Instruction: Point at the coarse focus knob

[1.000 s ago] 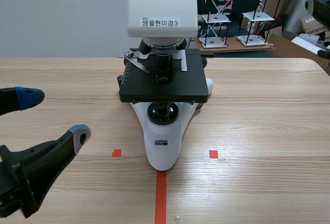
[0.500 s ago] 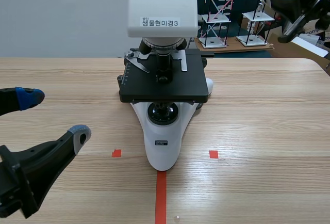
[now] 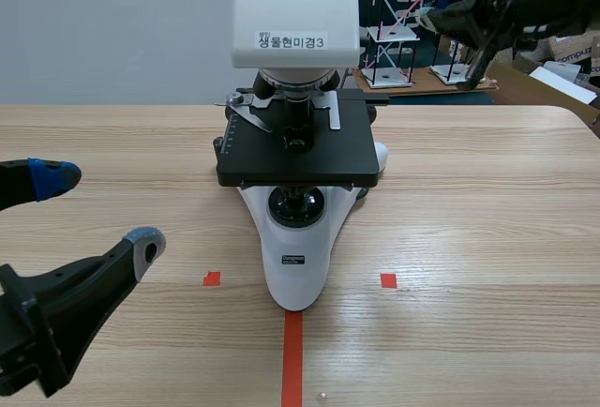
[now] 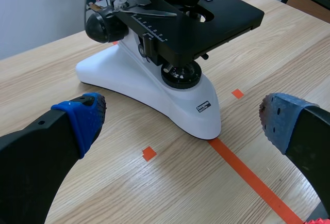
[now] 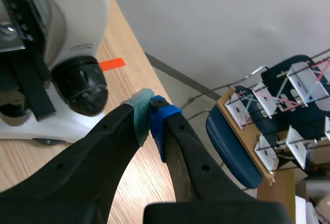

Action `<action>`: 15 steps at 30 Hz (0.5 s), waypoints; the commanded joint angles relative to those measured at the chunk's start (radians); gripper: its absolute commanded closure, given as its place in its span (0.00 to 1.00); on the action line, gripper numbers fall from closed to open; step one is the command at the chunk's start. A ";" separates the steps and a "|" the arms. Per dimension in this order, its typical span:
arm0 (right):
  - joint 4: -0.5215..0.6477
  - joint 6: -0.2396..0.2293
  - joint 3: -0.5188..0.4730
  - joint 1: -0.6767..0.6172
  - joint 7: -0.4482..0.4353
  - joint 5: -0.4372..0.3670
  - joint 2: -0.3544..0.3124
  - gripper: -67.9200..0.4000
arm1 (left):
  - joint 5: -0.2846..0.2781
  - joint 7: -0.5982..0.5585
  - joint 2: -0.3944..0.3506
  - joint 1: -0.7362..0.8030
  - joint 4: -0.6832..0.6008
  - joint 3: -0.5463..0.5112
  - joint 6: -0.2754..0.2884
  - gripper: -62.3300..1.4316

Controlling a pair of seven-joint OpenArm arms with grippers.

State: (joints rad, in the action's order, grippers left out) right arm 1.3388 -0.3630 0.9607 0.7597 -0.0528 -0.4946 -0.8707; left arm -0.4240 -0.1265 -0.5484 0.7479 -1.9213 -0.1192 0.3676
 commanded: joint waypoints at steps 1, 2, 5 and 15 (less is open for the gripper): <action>0.003 0.003 -0.004 0.020 -0.009 -0.006 0.004 0.98 | -0.006 -0.014 0.007 -0.003 -0.008 -0.005 0.001 0.00; 0.003 0.003 0.001 0.022 -0.009 -0.006 0.007 0.98 | -0.006 -0.014 0.007 -0.003 -0.008 -0.005 0.001 0.00; 0.003 0.003 0.003 0.021 -0.001 -0.006 0.018 0.98 | -0.006 -0.014 0.007 -0.003 -0.008 -0.005 0.001 0.00; 0.003 0.003 0.003 0.022 0.010 -0.003 0.029 0.98 | -0.006 -0.014 0.007 -0.003 -0.008 -0.005 0.001 0.00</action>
State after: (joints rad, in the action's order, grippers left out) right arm 1.3388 -0.3630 0.9859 0.7643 -0.0387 -0.4946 -0.8391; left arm -0.4240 -0.1265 -0.5484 0.7479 -1.9213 -0.1192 0.3676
